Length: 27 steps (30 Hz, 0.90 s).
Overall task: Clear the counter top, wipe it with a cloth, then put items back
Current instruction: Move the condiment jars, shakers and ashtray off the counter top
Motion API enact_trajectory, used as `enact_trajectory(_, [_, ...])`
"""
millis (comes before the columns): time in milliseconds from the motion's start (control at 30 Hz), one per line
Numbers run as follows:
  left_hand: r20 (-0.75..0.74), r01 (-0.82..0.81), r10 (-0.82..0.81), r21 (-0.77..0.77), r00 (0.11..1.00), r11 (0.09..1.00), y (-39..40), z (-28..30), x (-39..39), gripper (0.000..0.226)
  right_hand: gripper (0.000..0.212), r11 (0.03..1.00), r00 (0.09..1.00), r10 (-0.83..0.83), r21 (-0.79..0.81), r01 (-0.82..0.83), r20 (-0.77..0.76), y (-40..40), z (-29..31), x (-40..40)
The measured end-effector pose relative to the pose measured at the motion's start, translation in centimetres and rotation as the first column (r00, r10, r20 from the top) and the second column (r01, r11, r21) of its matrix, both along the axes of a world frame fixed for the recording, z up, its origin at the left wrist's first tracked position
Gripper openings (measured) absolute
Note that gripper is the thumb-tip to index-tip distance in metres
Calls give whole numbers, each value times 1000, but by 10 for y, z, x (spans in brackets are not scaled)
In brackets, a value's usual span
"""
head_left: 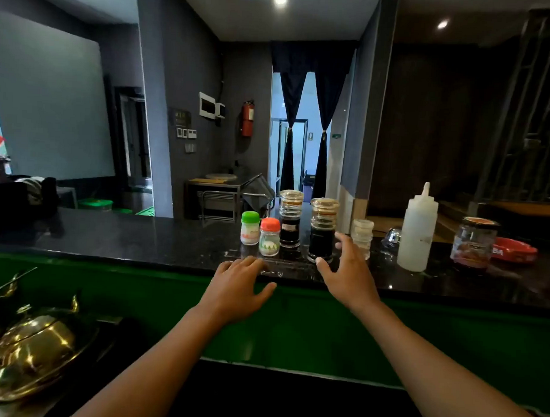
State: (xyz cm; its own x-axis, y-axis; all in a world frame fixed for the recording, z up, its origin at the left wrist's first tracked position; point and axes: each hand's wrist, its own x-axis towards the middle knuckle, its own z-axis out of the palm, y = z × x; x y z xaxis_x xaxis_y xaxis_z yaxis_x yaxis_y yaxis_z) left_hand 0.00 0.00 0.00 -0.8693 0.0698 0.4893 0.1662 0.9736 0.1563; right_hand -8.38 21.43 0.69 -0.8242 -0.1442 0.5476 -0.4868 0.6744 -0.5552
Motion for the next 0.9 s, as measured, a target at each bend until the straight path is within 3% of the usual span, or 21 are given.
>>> enact_trajectory(167, [-249, 131, -95, 134, 964, 982, -9, 23, -33, 22, 96, 976, 997, -19, -214, 34, 69, -33, 8, -34])
enact_trajectory(333, [-417, 159, -73, 174, 906, 972, -9, 76, -85, 16, 85, 959, 998, -54, -278, 60, 31, -42, 4, -61])
enact_trajectory(400, [-358, 92, -35, 144, 933, 985, -7, 97, -112, 28, 78, 949, 999, -41, -311, 46, 23, -42, 4, -69])
enact_trajectory(533, [-17, -3, 5, 135, 1000, 991, -2, 119, -161, 70, 67, 945, 1000, 22, -326, -15, 19, -37, 6, -73])
enact_trajectory(633, [117, 14, -43, 236, 992, 972, 5, 115, -186, 74, 63, 946, 998, 56, -320, -49, 12, -31, 7, -72])
enact_trajectory(700, [137, 6, -44, 264, 990, 964, 9, 109, -195, 71, 61, 944, 997, 78, -322, -72, 6, -26, 7, -71])
enact_trajectory(900, [16, 24, -36, 471, 999, 882, 21, 104, -194, 50, 57, 948, 992, 123, -294, -123, -18, -11, 10, -60])
